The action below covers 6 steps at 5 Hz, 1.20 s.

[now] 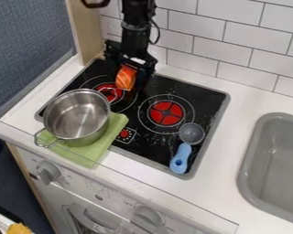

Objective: Put the sushi below the right burner

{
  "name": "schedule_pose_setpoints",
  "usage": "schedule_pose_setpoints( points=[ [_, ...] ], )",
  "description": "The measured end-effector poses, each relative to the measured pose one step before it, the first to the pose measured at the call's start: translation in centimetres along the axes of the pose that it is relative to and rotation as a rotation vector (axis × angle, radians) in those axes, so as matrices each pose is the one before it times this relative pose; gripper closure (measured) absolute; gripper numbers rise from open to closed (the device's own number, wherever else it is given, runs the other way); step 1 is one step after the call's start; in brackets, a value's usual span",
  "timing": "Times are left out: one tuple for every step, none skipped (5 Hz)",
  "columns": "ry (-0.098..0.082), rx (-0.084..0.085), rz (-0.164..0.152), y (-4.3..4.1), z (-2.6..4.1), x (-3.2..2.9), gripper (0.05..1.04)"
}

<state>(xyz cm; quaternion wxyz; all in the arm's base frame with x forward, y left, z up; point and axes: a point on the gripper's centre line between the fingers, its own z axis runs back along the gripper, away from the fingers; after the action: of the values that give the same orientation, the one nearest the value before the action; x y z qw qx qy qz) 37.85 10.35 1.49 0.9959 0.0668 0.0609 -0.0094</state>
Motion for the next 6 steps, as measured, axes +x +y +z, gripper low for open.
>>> schedule_pose_setpoints(
  points=[
    [-0.0001,0.0005,0.0084,-0.013,-0.038,0.231,0.137],
    [-0.0044,-0.0054,-0.0035,-0.647,0.018,0.153,0.414],
    [-0.0528,-0.0428,0.0285,-1.024,1.73,-0.371,0.493],
    [-0.1028,-0.0417,0.0027,-3.195,4.94,-0.85,0.493],
    [0.0181,-0.0261,-0.0299,-4.733,1.107,-3.118,0.493],
    [0.0481,0.01,0.0225,-2.328,-1.432,-3.991,0.493]
  ],
)
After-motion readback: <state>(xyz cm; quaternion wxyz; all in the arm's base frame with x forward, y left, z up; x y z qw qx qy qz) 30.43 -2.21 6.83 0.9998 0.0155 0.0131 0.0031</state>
